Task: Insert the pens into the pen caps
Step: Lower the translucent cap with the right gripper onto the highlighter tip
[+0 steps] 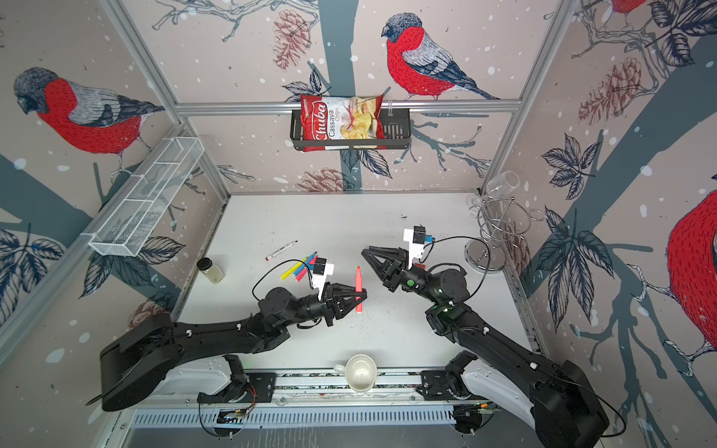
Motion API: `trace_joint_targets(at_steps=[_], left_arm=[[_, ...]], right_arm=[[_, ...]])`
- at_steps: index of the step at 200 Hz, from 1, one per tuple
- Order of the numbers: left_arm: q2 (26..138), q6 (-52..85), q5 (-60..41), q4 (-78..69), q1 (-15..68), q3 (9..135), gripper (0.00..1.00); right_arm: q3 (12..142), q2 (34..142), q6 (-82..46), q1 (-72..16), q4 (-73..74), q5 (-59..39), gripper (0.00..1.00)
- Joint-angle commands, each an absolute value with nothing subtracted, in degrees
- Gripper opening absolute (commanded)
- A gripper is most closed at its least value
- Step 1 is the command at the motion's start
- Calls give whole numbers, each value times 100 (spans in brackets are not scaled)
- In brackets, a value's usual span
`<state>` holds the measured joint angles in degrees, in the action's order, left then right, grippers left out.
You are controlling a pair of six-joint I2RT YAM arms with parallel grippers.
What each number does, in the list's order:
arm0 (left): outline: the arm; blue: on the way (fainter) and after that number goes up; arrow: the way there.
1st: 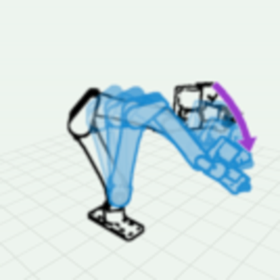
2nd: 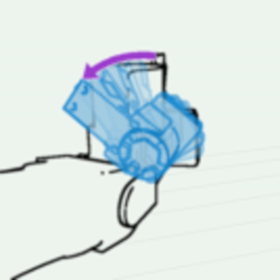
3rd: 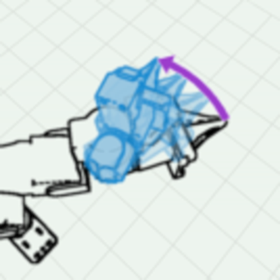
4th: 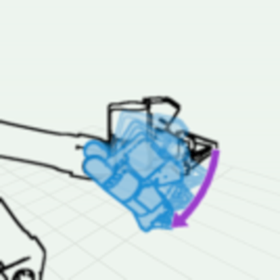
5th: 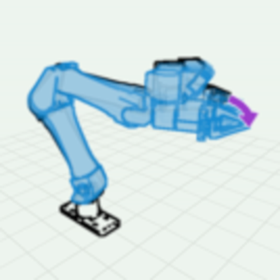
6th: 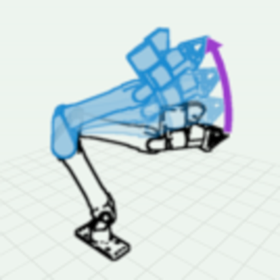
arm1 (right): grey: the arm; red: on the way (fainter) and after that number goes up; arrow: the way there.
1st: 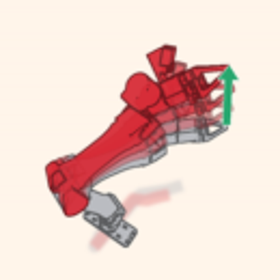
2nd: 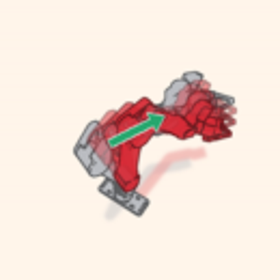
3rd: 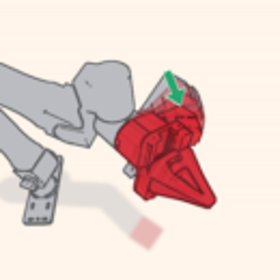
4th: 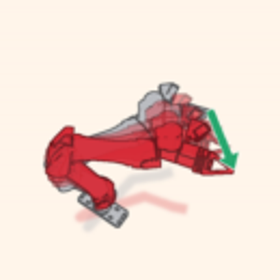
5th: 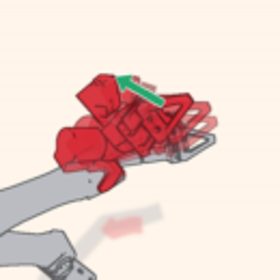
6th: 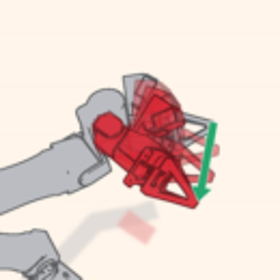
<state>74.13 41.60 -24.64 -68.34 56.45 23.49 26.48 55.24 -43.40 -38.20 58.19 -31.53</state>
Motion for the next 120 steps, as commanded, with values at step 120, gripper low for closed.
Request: trace_joint_targets(at_steps=[120], left_arm=[[7509,4127,-2597,-7088,5656,2526,0]], right_arm=[[2351,5393,-4184,-3841,5985,-3440,17]])
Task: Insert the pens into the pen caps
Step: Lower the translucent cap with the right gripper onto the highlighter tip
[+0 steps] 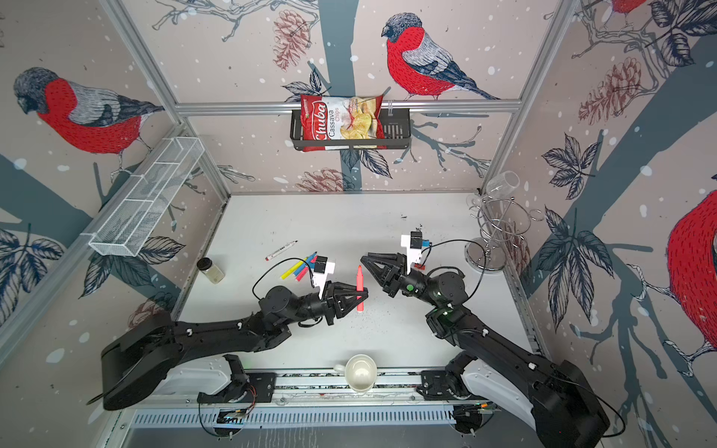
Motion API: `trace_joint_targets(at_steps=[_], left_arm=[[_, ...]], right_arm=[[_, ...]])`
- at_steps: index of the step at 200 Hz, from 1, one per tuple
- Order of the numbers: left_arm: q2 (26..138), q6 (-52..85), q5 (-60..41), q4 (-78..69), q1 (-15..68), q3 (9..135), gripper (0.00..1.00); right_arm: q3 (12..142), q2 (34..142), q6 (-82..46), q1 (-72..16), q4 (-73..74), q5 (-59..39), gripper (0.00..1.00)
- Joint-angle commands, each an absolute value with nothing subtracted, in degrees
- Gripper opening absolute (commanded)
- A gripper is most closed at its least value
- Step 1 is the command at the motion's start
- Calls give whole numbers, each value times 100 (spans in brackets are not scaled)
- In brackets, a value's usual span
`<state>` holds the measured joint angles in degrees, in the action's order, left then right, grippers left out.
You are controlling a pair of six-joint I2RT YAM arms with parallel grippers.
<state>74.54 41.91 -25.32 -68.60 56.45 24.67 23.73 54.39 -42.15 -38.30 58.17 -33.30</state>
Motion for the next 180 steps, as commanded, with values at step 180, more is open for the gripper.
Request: trace_joint_targets(at_steps=[180], left_arm=[[7480,4125,-2528,-7093,5663,2478,0]], right_arm=[[2426,5553,-4251,-3920,6136,-3443,18]])
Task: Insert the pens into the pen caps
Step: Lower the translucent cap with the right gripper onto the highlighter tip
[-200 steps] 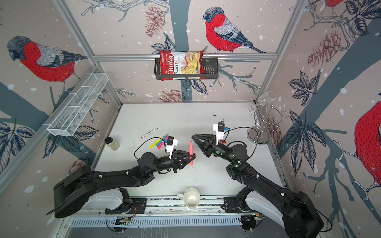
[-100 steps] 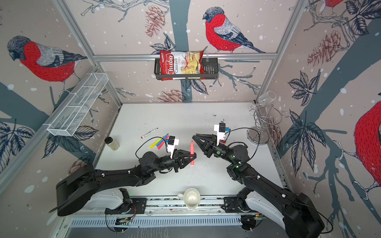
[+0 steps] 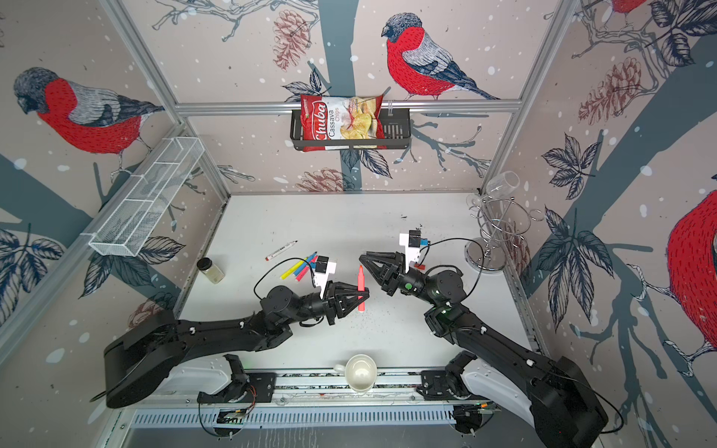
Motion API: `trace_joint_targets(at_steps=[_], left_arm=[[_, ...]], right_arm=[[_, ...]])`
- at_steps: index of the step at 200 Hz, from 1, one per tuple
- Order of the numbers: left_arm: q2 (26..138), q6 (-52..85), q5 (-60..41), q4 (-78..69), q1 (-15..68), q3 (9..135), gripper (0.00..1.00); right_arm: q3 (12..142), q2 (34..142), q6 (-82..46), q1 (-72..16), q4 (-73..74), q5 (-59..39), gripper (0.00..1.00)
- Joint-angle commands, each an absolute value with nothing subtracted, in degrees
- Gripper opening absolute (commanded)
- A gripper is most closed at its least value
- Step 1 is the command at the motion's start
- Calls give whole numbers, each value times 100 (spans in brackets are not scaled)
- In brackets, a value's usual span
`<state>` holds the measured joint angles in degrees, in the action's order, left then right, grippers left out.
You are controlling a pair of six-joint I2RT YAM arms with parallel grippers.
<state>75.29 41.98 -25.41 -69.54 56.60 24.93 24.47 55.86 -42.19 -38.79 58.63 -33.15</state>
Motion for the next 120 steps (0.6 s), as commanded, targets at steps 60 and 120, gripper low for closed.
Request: trace_joint_targets(at_steps=[60,120], left_arm=[[7550,4158,-2596,-7132,5668,2479,0],[7550,4197,-2566,-7245,5677,2408,0]], right_arm=[[2500,5493,-4236,-3929,6078,-3170,19],[2610,5625,-4289,-3946,6152,-3295,18]])
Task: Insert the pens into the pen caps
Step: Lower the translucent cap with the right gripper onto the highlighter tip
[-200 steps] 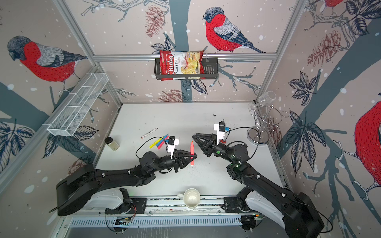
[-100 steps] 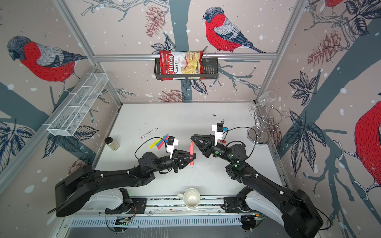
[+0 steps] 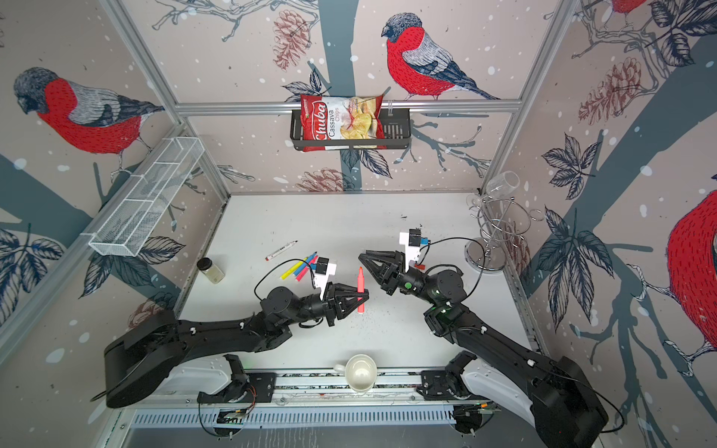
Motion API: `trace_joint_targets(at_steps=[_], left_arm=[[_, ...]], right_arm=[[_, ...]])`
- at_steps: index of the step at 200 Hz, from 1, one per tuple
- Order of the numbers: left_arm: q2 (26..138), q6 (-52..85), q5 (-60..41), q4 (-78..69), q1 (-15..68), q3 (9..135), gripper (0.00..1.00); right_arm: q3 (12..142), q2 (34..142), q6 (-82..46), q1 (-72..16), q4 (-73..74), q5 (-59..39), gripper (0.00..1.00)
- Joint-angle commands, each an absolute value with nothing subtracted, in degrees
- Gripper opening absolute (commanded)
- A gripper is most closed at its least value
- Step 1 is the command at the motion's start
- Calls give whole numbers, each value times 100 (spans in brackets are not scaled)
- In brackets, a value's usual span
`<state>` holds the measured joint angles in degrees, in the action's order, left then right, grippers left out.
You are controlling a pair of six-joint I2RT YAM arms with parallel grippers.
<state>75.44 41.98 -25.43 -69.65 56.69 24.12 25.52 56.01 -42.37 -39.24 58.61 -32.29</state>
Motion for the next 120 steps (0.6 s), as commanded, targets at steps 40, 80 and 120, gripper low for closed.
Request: trace_joint_targets(at_steps=[40,80,120], left_arm=[[7432,4099,-2510,-7080,5675,2429,0],[7331,4018,-2459,-6918,5678,2435,0],[7260,3999,-2477,-6950,5677,2437,0]], right_arm=[[2601,5616,-4239,-3998,6065,-3423,18],[2490,5565,-4162,-4078,5951,-3472,18],[2352,5476,-4105,-4105,5917,-3488,18]])
